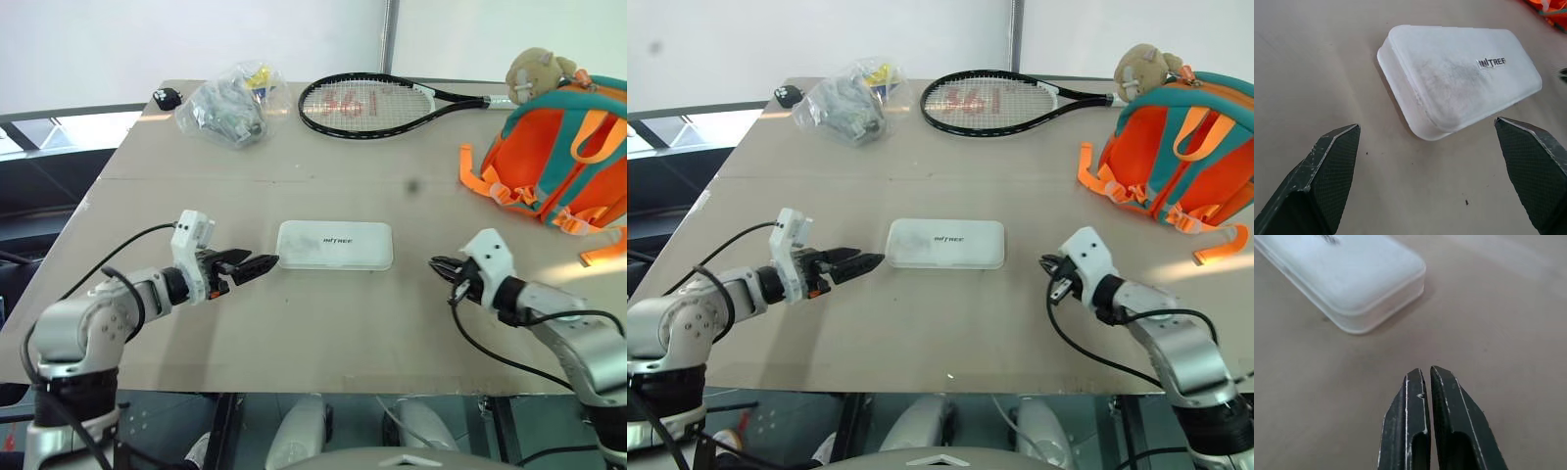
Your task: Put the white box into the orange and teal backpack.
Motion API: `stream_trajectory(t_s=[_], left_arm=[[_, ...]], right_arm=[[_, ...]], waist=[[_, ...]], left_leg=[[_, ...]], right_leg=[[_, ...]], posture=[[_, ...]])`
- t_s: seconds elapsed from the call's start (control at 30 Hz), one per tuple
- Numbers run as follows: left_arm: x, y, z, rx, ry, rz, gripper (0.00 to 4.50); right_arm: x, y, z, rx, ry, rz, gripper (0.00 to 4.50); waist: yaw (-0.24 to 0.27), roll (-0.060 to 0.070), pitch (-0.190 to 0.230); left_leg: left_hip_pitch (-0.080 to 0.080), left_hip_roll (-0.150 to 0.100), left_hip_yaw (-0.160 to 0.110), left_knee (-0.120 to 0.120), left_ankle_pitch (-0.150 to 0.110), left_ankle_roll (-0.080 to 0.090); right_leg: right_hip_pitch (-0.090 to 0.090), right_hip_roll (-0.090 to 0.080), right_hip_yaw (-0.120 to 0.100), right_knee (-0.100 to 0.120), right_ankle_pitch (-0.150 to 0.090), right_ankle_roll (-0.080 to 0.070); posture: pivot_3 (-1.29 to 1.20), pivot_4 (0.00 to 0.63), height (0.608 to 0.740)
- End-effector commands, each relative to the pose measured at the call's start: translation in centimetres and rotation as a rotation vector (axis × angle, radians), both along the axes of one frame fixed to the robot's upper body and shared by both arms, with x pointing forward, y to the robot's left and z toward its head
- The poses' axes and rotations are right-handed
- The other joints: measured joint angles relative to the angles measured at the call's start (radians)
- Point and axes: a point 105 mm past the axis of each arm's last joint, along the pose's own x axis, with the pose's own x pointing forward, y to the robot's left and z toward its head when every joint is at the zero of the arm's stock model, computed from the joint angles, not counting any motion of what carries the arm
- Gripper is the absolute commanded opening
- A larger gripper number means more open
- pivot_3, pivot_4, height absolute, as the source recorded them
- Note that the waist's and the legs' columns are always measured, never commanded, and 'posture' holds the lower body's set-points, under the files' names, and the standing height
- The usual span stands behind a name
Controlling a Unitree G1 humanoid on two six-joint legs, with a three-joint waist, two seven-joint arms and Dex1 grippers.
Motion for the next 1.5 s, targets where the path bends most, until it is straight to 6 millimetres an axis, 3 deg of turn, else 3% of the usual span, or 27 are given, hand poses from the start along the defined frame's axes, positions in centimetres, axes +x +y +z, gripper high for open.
stream_trajectory(t_s=[0.03,0.3,0.63,0.87,0.97,1.13,1.23,1.33,1.5], left_arm=[[0.6,0.2,0.4,-0.080,0.094,0.024,4.50],[3.0,-0.5,-0.6,-0.119,0.213,-0.005,4.50],[3.3,-3.3,-1.5,-0.277,0.316,-0.173,4.50],[3.7,-4.7,0.0,-0.451,0.281,-0.216,4.50],[3.6,-4.6,0.3,-0.509,0.279,-0.212,3.64],[3.2,-4.8,0.7,-0.566,0.271,-0.221,1.36],[3.0,-4.9,1.4,-0.588,0.244,-0.232,1.17],[2.6,-5.4,2.5,-0.593,0.185,-0.265,1.17],[2.0,-6.4,4.2,-0.588,0.063,-0.315,1.17]], right_arm=[[1.5,0.9,0.6,-0.059,-0.070,0.024,0.05],[3.5,3.2,1.1,-0.113,-0.077,0.117,0.05],[4.5,6.9,0.7,-0.121,-0.064,0.253,0.05],[5.2,7.0,0.8,-0.125,-0.073,0.258,0.05],[5.3,6.3,0.7,-0.126,-0.073,0.245,0.00],[5.0,5.4,0.8,-0.113,-0.083,0.212,0.00],[5.1,3.6,1.8,-0.074,-0.099,0.122,0.00],[4.2,0.8,4.8,0.040,-0.144,0.019,0.81],[-0.5,-5.4,9.4,0.152,-0.191,-0.144,3.24]], waist=[[-0.004,0.000,0.000],[-0.024,-0.001,0.000],[-0.024,-0.001,-0.001],[-0.026,-0.001,-0.001],[-0.028,-0.002,-0.001],[-0.027,-0.002,-0.001],[-0.026,-0.002,-0.001],[-0.024,-0.002,-0.001],[-0.017,-0.002,-0.001]], left_leg=[[-0.004,0.000,0.000,0.000,0.000,0.000],[-0.007,0.000,0.001,0.001,0.000,0.000],[-0.004,-0.002,0.000,0.005,0.001,-0.001],[-0.005,-0.002,-0.001,0.007,0.001,-0.001],[-0.005,-0.002,-0.001,0.010,0.001,-0.001],[-0.006,-0.002,0.000,0.010,0.001,-0.001],[-0.006,-0.002,0.000,0.010,0.001,-0.001],[-0.009,-0.002,-0.001,0.011,0.001,-0.001],[-0.022,-0.002,-0.003,0.015,0.001,-0.001]], right_leg=[[-0.004,0.000,0.000,0.001,0.000,0.000],[-0.006,0.000,0.000,0.001,0.000,0.001],[-0.006,-0.001,-0.001,0.008,0.000,0.001],[-0.006,-0.001,-0.001,0.010,0.001,0.001],[-0.007,-0.001,-0.001,0.012,0.001,0.001],[-0.009,-0.001,-0.001,0.014,0.001,0.001],[-0.009,-0.001,-0.001,0.014,0.001,0.001],[-0.011,-0.001,-0.001,0.014,0.001,0.001],[-0.017,-0.001,-0.003,0.015,0.001,0.002]], posture=[[0.00,0.150,0.740],[0.00,0.150,0.740],[0.00,0.150,0.740],[0.00,0.150,0.740],[0.00,0.150,0.740],[0.00,0.150,0.740],[0.00,0.150,0.740],[0.00,0.150,0.740],[0.00,0.150,0.740]])
